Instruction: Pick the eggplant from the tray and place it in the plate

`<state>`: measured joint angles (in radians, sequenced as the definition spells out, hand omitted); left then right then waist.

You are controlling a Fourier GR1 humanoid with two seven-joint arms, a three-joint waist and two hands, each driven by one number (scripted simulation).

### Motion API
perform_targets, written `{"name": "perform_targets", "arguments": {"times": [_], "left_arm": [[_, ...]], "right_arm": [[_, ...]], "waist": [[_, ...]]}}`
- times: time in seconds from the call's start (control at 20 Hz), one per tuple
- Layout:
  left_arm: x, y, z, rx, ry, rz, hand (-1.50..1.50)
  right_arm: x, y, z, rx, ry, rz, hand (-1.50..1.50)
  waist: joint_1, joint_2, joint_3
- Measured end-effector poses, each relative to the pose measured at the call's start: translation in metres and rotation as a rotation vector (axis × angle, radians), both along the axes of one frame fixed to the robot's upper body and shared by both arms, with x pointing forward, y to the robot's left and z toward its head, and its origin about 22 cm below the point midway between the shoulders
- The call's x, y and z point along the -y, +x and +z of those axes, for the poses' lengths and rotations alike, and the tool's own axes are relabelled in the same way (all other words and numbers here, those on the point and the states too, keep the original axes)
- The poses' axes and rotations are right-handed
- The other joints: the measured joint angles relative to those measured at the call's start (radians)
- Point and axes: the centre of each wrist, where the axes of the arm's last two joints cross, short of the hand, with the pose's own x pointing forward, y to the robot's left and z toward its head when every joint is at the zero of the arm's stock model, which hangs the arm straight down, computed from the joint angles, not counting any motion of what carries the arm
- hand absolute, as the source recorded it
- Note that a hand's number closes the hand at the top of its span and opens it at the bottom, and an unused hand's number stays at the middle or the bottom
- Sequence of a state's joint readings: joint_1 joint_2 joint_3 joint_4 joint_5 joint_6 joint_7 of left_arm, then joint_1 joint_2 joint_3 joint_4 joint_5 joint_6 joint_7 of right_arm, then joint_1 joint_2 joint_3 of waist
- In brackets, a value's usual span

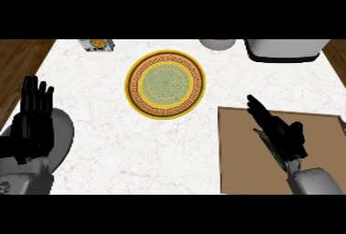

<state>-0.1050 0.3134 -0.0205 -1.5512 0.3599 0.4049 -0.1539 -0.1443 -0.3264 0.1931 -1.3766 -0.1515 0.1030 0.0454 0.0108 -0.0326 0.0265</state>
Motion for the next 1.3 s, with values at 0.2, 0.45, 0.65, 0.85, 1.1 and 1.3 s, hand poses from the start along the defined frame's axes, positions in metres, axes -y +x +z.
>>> {"name": "perform_targets", "arguments": {"times": [0.2, 0.45, 0.65, 0.85, 1.1, 1.3], "left_arm": [[0.002, 0.005, 0.006, -0.045, 0.111, -0.075, 0.00], [0.008, 0.009, -0.001, -0.141, 0.236, -0.203, 0.00], [0.023, 0.017, -0.005, -0.213, 0.274, -0.265, 0.00], [0.026, 0.028, -0.001, -0.244, 0.291, -0.296, 0.00], [0.029, 0.032, 0.003, -0.257, 0.302, -0.302, 0.00], [0.029, 0.034, 0.002, -0.265, 0.305, -0.302, 0.00]], "right_arm": [[-0.023, 0.022, 0.016, -0.028, 0.078, -0.018, -1.50], [-0.037, 0.045, 0.055, 0.072, -0.227, 0.153, 1.50], [-0.047, 0.028, 0.022, 0.012, -0.292, 0.099, -1.50], [-0.031, 0.002, 0.000, 0.012, -0.333, 0.109, -1.50], [-0.011, -0.007, 0.023, 0.129, -0.474, 0.102, -1.50], [0.004, 0.003, 0.067, 0.195, -0.550, 0.088, -1.50]], "waist": [[-0.005, 0.022, -0.016], [0.009, 0.028, -0.034], [-0.013, 0.032, -0.029], [-0.017, 0.033, -0.027], [-0.020, 0.031, -0.027], [-0.019, 0.031, -0.027]]}}
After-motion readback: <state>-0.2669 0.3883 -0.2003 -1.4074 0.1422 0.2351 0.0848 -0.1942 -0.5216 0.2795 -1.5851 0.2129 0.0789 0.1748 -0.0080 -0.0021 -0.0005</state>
